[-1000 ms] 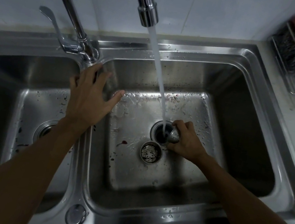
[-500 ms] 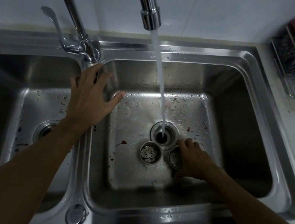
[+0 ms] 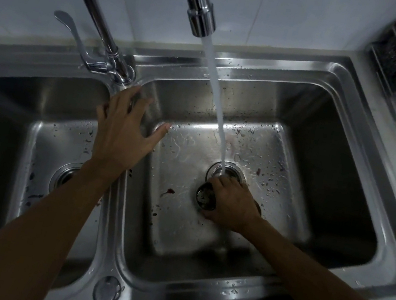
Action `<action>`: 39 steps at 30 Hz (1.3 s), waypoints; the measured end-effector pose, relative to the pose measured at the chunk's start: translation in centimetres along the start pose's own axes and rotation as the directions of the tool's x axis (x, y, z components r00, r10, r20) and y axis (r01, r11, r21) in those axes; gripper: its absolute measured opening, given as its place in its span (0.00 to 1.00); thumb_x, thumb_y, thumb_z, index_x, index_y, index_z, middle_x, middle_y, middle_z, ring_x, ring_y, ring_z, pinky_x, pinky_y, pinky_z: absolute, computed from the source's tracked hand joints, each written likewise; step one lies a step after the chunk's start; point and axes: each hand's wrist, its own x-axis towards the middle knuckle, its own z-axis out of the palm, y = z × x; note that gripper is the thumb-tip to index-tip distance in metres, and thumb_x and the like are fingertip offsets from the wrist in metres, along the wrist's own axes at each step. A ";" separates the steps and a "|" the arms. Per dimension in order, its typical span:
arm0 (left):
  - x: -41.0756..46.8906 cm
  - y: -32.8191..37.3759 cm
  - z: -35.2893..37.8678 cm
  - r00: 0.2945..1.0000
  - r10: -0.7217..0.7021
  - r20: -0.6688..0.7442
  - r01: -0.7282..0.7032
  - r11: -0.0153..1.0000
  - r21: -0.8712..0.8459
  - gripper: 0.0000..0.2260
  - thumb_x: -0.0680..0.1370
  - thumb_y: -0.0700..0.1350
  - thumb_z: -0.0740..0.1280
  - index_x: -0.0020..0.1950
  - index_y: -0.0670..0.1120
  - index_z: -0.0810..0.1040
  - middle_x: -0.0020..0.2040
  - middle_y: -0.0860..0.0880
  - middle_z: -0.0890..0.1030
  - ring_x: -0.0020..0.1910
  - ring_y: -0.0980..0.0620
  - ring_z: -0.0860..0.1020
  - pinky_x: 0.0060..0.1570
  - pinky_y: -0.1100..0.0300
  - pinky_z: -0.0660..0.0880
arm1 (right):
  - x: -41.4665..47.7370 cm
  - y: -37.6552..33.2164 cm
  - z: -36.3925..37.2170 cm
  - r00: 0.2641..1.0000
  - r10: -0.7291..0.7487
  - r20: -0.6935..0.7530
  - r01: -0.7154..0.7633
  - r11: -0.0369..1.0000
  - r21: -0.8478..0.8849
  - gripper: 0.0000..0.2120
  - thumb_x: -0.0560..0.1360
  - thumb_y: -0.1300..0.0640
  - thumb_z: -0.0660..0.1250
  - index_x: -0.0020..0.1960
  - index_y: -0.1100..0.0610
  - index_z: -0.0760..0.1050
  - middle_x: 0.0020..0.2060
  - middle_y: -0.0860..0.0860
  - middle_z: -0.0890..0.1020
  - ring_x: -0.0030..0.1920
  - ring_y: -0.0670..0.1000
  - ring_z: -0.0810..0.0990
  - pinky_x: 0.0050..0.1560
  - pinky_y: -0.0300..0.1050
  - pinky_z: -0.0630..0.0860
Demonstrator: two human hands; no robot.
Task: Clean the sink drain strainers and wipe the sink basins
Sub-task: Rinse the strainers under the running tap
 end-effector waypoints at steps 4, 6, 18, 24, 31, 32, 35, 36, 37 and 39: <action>0.1 -0.1 -0.1 1.000 0.003 0.023 -0.003 1.000 -0.001 0.29 0.77 0.64 0.70 0.71 0.48 0.74 0.75 0.42 0.69 0.75 0.40 0.67 0.71 0.37 0.62 | 0.9 2.0 -0.7 0.977 0.208 -0.051 -0.190 0.951 0.246 0.43 0.67 0.41 0.78 0.74 0.56 0.66 0.68 0.58 0.70 0.65 0.59 0.76 0.62 0.53 0.79; 0.1 0.1 -0.1 1.000 0.001 0.029 -0.001 1.000 -0.003 0.29 0.77 0.64 0.70 0.71 0.48 0.74 0.75 0.42 0.69 0.75 0.39 0.67 0.71 0.37 0.62 | 1.3 2.8 -0.6 0.966 0.255 -0.043 -0.229 0.920 0.318 0.44 0.67 0.44 0.79 0.75 0.57 0.65 0.68 0.58 0.69 0.63 0.59 0.77 0.62 0.51 0.79; 0.0 -0.3 0.3 1.000 0.014 -0.019 -0.015 1.000 -0.013 0.28 0.77 0.66 0.68 0.70 0.51 0.74 0.75 0.45 0.69 0.75 0.43 0.66 0.71 0.40 0.61 | 2.4 3.4 0.4 0.964 0.262 -0.045 -0.219 0.876 0.430 0.43 0.64 0.44 0.80 0.72 0.55 0.65 0.66 0.56 0.70 0.60 0.56 0.78 0.58 0.50 0.81; 0.0 -0.4 0.5 0.999 0.012 -0.033 -0.012 1.000 -0.010 0.27 0.77 0.67 0.68 0.69 0.51 0.75 0.74 0.46 0.69 0.75 0.44 0.66 0.69 0.43 0.60 | 2.3 3.4 0.1 0.960 0.270 -0.076 -0.206 0.863 0.461 0.43 0.63 0.46 0.81 0.71 0.55 0.65 0.65 0.55 0.72 0.61 0.55 0.77 0.60 0.51 0.80; 0.1 -0.4 0.3 1.000 0.010 -0.002 -0.010 1.000 -0.006 0.27 0.77 0.66 0.69 0.69 0.51 0.75 0.74 0.46 0.68 0.75 0.43 0.66 0.70 0.42 0.61 | 1.9 3.8 -0.3 0.947 0.284 -0.152 -0.237 0.933 0.270 0.38 0.61 0.44 0.78 0.64 0.54 0.67 0.58 0.54 0.79 0.58 0.56 0.74 0.60 0.54 0.74; 0.1 -0.4 0.3 1.000 0.008 0.005 -0.008 1.000 -0.006 0.27 0.77 0.66 0.69 0.70 0.50 0.75 0.74 0.46 0.68 0.75 0.43 0.66 0.70 0.43 0.60 | 1.9 3.9 -0.4 0.947 0.278 -0.162 -0.239 0.945 0.222 0.36 0.61 0.44 0.78 0.63 0.55 0.69 0.57 0.53 0.79 0.57 0.55 0.74 0.58 0.52 0.74; 0.1 -0.4 0.2 1.000 0.009 0.009 -0.008 1.000 -0.006 0.28 0.77 0.66 0.69 0.70 0.50 0.74 0.74 0.45 0.68 0.75 0.43 0.66 0.71 0.43 0.60 | 2.0 4.5 -0.7 0.956 0.240 -0.168 -0.227 0.969 0.094 0.35 0.62 0.40 0.75 0.63 0.54 0.71 0.57 0.54 0.79 0.57 0.55 0.73 0.57 0.50 0.71; 0.1 -0.4 0.2 1.000 0.007 0.012 -0.007 1.000 -0.005 0.28 0.77 0.66 0.69 0.70 0.50 0.74 0.75 0.45 0.68 0.75 0.44 0.65 0.71 0.43 0.59 | 2.0 4.6 -0.7 0.961 0.227 -0.160 -0.219 0.974 0.066 0.36 0.62 0.38 0.74 0.64 0.53 0.71 0.59 0.54 0.79 0.58 0.56 0.73 0.59 0.51 0.71; 0.1 -0.4 0.2 1.000 0.005 0.018 -0.004 1.000 -0.004 0.28 0.77 0.66 0.68 0.71 0.50 0.74 0.75 0.45 0.68 0.76 0.44 0.65 0.72 0.43 0.59 | 2.1 4.7 -0.8 0.965 0.215 -0.152 -0.210 0.977 0.048 0.37 0.62 0.37 0.74 0.66 0.53 0.70 0.60 0.55 0.78 0.60 0.57 0.73 0.60 0.53 0.71; 0.1 -0.4 0.2 1.000 0.002 0.024 -0.002 1.000 -0.008 0.28 0.77 0.66 0.69 0.71 0.50 0.74 0.75 0.45 0.67 0.76 0.44 0.65 0.72 0.43 0.58 | 2.2 4.9 -0.9 0.971 0.191 -0.143 -0.189 0.982 0.026 0.40 0.63 0.34 0.73 0.69 0.51 0.70 0.62 0.56 0.77 0.62 0.59 0.72 0.63 0.54 0.70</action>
